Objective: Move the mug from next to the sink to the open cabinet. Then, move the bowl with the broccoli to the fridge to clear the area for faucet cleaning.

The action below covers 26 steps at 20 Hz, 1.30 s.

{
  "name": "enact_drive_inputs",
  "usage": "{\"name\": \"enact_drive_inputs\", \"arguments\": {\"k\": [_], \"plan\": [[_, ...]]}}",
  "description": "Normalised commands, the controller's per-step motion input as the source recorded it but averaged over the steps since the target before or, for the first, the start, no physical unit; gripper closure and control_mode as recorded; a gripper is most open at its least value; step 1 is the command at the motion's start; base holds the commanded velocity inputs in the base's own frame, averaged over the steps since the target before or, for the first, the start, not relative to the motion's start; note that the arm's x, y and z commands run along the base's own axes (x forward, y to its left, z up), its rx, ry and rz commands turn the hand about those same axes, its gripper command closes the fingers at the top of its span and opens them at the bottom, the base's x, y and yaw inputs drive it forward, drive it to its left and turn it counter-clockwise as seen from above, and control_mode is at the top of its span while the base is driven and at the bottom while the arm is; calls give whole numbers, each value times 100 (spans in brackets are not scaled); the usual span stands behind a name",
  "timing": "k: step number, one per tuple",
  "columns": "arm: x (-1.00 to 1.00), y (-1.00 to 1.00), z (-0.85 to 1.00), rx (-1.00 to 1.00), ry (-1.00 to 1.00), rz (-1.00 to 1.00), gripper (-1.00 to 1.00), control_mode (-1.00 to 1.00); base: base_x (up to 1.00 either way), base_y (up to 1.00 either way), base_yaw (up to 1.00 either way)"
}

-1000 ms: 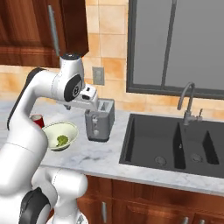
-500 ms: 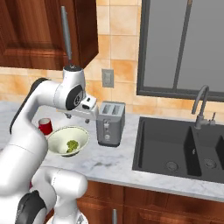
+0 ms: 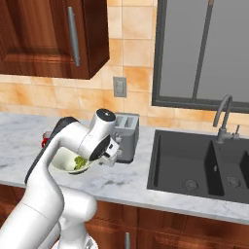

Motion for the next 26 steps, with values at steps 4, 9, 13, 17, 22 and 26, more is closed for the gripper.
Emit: {"name": "enact_drive_inputs", "arguments": {"k": [4, 9, 13, 17, 22, 26], "plan": [[33, 36, -41, 11, 0, -8, -100, -100, 0, 0, 0], [31, 18, -39, 7, 1, -6, -100, -100, 0, 0, 0], [39, 0, -36, 0, 3, -5, -100, -100, 0, 0, 0], [69, 13, -22, 0, 2, -7, -100, -100, 0, 0, 0], [61, 16, -26, 0, 2, -5, -100, -100, 0, 0, 0], [5, 4, -60, 2, 9, 0, -100, -100, 0, 0, 0]]}}
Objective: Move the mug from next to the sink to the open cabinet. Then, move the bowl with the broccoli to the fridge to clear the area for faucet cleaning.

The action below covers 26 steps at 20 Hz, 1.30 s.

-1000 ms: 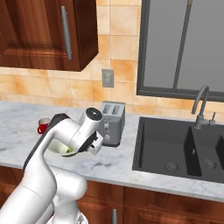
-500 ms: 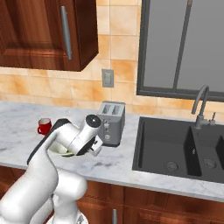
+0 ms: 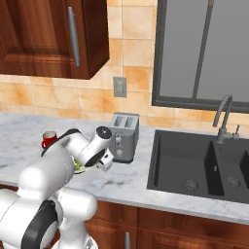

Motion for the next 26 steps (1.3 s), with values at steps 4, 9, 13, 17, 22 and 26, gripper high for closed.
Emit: {"name": "enact_drive_inputs", "arguments": {"k": [4, 9, 13, 17, 22, 26], "plan": [[0, 0, -23, 0, 11, 0, -100, -100, 0, 0, 0], [-7, -3, 7, 0, -1, 0, -100, -100, 0, 0, 0], [-13, -13, 1, 0, -3, 1, -100, -100, 0, 0, 0], [4, 5, -23, -3, 0, 0, -100, -100, 0, 0, 0], [21, 46, -28, -2, 1, 0, 100, -100, 0, 0, 0], [4, 11, -4, 0, 2, 0, 100, -100, 0, 0, 0]]}}
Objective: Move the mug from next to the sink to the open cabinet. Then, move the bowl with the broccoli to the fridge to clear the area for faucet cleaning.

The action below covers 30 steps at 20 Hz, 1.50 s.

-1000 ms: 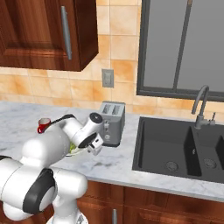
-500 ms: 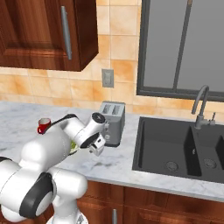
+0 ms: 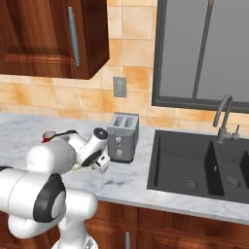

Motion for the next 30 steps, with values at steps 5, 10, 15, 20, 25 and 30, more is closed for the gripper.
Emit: {"name": "enact_drive_inputs", "arguments": {"k": [5, 10, 15, 20, 25, 30], "plan": [[-6, 0, 18, 0, -5, 0, 100, -100, 0, 0, 0], [-20, -5, 92, 0, -15, -1, 100, -100, 0, 0, 0], [-36, -6, 100, 0, -17, -5, 100, -100, 0, 0, 0], [-51, -10, 100, 9, -18, -16, 100, -100, 0, 0, 0], [-76, -39, 100, 28, -18, -30, 100, -100, 0, 0, 0], [-81, -45, 100, 41, -10, -23, 100, -100, 0, 0, 0]]}}
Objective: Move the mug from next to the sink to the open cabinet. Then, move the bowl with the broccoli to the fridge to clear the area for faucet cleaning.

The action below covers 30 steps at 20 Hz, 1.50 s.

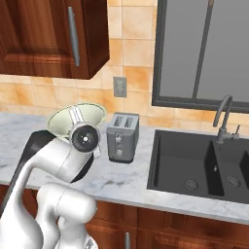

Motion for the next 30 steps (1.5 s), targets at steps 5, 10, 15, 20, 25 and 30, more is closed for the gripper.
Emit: {"name": "enact_drive_inputs", "arguments": {"k": [5, 10, 15, 20, 25, 30], "plan": [[0, 0, 0, 0, 0, 0, 100, 100, -71, -46, -12], [0, 0, 0, 0, 0, 0, 100, 100, -54, -31, -57], [0, 0, 0, 0, 0, 0, 100, 100, -10, 0, -97], [0, 0, 0, 0, 0, 0, 100, 100, 0, -4, -98], [0, 0, 0, 0, 0, 0, 100, 100, 15, -18, -50], [0, 0, 0, 0, 0, 0, 100, 100, 4, -15, -55]]}}
